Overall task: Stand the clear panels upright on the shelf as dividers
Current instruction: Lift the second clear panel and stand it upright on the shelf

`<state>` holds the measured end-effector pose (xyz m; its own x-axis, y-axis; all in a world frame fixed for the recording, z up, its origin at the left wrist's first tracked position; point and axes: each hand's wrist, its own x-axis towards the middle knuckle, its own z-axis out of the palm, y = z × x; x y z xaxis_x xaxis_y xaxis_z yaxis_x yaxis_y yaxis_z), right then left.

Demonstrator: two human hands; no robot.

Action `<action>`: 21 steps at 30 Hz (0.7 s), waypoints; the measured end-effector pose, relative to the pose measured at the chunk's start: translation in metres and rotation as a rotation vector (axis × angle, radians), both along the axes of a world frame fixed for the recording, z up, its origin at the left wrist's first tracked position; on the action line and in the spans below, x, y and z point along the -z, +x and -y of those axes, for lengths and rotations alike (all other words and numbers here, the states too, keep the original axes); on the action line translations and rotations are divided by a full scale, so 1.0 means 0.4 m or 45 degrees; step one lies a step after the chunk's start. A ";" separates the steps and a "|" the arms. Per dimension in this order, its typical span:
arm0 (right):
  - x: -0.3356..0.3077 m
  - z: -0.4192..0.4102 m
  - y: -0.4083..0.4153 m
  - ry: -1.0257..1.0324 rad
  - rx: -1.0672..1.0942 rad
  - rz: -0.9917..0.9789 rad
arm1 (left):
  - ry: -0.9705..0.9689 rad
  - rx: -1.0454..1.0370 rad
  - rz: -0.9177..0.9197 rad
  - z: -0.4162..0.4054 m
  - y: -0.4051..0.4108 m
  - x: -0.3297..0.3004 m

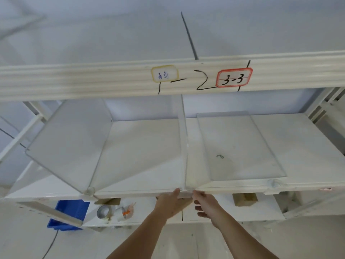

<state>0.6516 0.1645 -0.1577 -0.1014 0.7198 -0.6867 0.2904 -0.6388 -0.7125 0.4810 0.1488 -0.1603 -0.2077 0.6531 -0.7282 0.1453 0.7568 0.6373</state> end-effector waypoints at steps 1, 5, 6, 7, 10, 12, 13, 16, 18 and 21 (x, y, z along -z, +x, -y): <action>-0.008 -0.007 0.027 0.051 -0.103 0.091 | 0.036 0.203 -0.219 0.008 -0.007 -0.021; -0.044 -0.045 0.127 0.301 -0.379 0.446 | 0.219 0.747 -0.882 0.027 -0.011 -0.110; -0.060 -0.054 0.149 0.384 -0.368 0.529 | 0.255 0.806 -0.879 0.026 0.004 -0.135; -0.078 -0.067 0.170 0.471 -0.336 0.595 | 0.276 0.862 -0.822 0.024 0.027 -0.162; -0.122 -0.119 0.233 0.703 -0.288 0.798 | 0.355 0.996 -0.590 0.005 0.121 -0.189; -0.130 -0.158 0.280 0.699 -0.482 1.041 | 0.433 0.959 -0.495 -0.008 0.191 -0.185; -0.129 -0.172 0.303 0.645 -0.591 1.178 | 0.460 0.893 -0.437 -0.018 0.223 -0.183; -0.098 -0.192 0.363 0.445 -0.738 1.472 | 0.457 0.664 -0.318 -0.065 0.293 -0.160; -0.073 -0.194 0.385 0.391 -0.735 1.497 | 0.369 0.557 -0.331 -0.106 0.318 -0.135; -0.053 -0.191 0.396 0.378 -0.728 1.443 | 0.266 0.382 -0.202 -0.142 0.343 -0.106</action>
<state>0.8099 0.2409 -0.1366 0.0857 0.9059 -0.4147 0.9961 -0.0873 0.0150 0.6181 0.2058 -0.1179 -0.0846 0.8324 -0.5476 0.4493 0.5224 0.7247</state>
